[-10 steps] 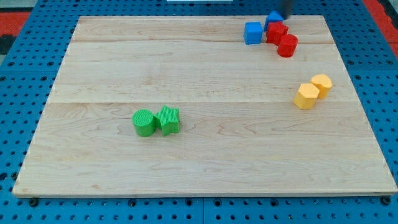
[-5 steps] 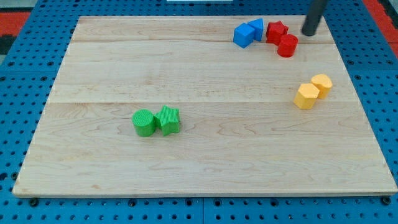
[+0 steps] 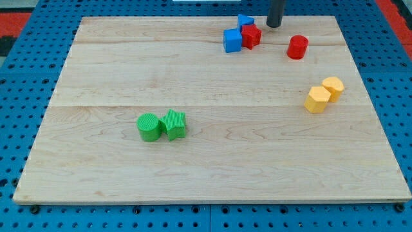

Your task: Separate blue blocks and red star from red circle

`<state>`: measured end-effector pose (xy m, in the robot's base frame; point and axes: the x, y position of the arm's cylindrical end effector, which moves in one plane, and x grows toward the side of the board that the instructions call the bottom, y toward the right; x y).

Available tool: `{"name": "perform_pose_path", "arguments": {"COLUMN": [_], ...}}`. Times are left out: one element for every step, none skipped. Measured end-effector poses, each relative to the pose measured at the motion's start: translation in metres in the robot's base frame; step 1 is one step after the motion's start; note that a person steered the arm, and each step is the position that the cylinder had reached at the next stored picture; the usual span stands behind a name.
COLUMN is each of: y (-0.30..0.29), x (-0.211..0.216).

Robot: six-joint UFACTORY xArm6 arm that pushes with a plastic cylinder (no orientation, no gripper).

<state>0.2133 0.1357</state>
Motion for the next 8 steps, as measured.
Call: {"name": "perform_pose_path", "arguments": {"y": [-0.081, -0.136, -0.114, -0.059, 0.000, -0.006, -0.066, -0.149], "x": [0.007, 0.007, 0.008, -0.002, -0.008, 0.047, 0.066, 0.066]}}
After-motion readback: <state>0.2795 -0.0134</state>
